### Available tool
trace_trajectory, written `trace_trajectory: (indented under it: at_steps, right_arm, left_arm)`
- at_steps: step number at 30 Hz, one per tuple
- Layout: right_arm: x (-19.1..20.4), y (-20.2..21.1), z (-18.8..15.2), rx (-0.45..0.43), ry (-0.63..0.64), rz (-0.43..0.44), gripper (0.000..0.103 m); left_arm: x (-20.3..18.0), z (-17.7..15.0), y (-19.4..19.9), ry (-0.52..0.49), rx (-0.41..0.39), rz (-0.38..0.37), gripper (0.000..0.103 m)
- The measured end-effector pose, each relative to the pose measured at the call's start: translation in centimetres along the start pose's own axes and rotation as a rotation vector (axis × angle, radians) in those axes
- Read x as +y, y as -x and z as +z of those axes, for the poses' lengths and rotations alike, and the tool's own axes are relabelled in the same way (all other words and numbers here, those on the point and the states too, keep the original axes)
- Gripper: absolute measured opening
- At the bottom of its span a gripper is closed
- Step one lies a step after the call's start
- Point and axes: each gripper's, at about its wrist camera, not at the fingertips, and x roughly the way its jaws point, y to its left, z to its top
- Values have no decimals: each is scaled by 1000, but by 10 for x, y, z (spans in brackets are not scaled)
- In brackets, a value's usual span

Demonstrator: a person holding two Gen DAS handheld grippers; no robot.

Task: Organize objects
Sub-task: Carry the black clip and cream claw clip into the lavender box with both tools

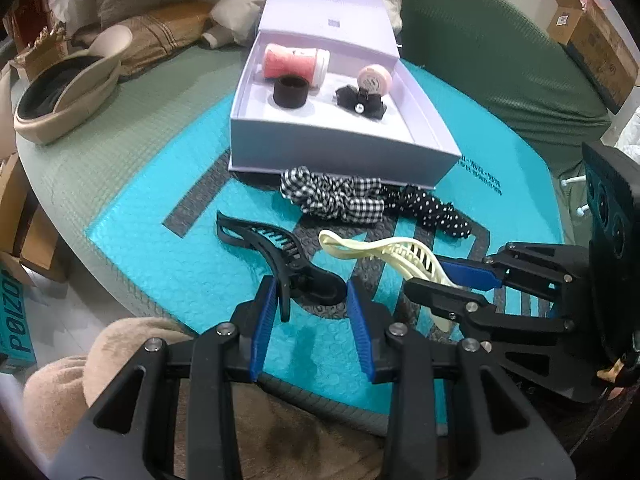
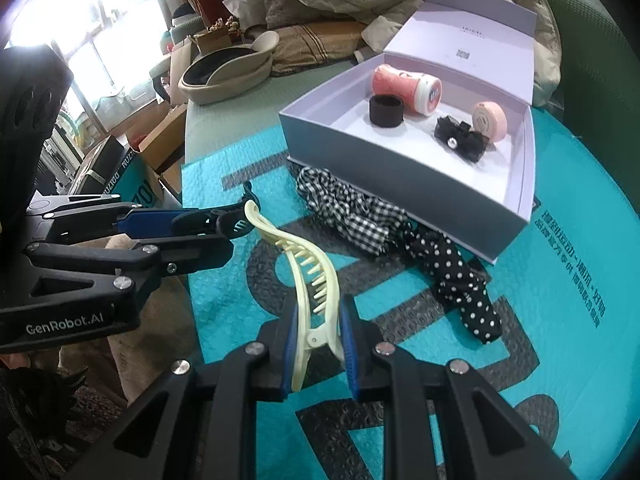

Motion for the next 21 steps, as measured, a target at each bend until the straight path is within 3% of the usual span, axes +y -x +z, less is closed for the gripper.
trace_trajectory:
  at_steps: [21]
  right_arm:
    - [2, 33, 36, -102, 50, -13, 20]
  left_arm:
    - [-7, 29, 29, -28, -68, -3, 33]
